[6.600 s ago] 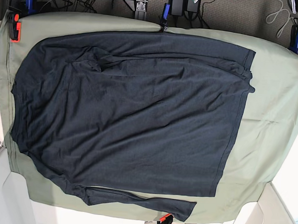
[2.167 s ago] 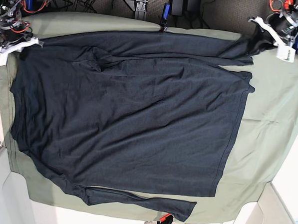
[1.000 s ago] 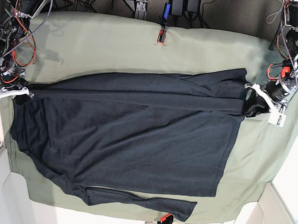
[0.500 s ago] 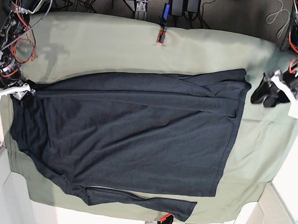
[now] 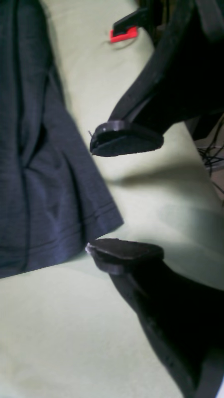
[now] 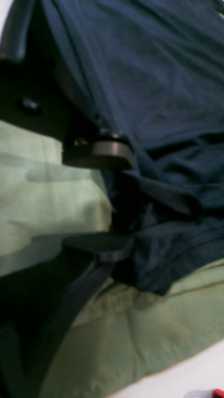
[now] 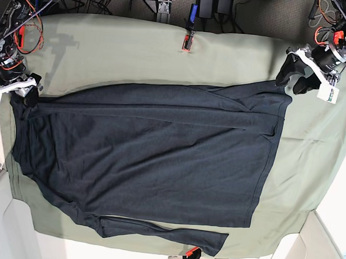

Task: Fold the T-shirt properly
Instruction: 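Release and regrasp the folded edge with the left gripper, pulling outward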

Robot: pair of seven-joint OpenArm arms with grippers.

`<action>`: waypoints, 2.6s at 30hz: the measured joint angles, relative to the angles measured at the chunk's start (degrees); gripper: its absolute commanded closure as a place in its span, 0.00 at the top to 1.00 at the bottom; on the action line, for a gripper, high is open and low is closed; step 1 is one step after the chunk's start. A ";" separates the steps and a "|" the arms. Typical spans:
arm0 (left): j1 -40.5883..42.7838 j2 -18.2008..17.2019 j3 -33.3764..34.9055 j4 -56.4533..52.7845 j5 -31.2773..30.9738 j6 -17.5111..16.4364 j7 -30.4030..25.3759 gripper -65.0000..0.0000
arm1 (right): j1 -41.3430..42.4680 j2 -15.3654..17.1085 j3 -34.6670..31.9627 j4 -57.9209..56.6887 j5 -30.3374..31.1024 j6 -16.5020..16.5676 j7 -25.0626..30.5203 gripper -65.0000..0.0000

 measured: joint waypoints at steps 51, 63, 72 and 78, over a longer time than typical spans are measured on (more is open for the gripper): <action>-6.97 -5.55 13.81 0.11 33.92 8.13 -10.64 0.00 | 4.83 0.00 0.09 -7.43 -8.46 -6.60 6.12 0.00; -7.30 -7.13 4.61 2.58 20.92 0.09 -10.62 0.00 | 4.85 0.17 2.73 -2.05 -7.76 -6.34 4.74 0.00; -17.84 -13.11 10.34 -1.46 20.63 -0.52 -12.15 0.00 | 9.20 0.31 2.73 -3.56 -8.70 -6.21 5.31 0.00; -28.02 -13.92 22.34 -12.83 24.41 -0.87 -14.40 0.00 | 12.33 0.96 2.60 -6.95 -10.21 -5.90 6.40 0.00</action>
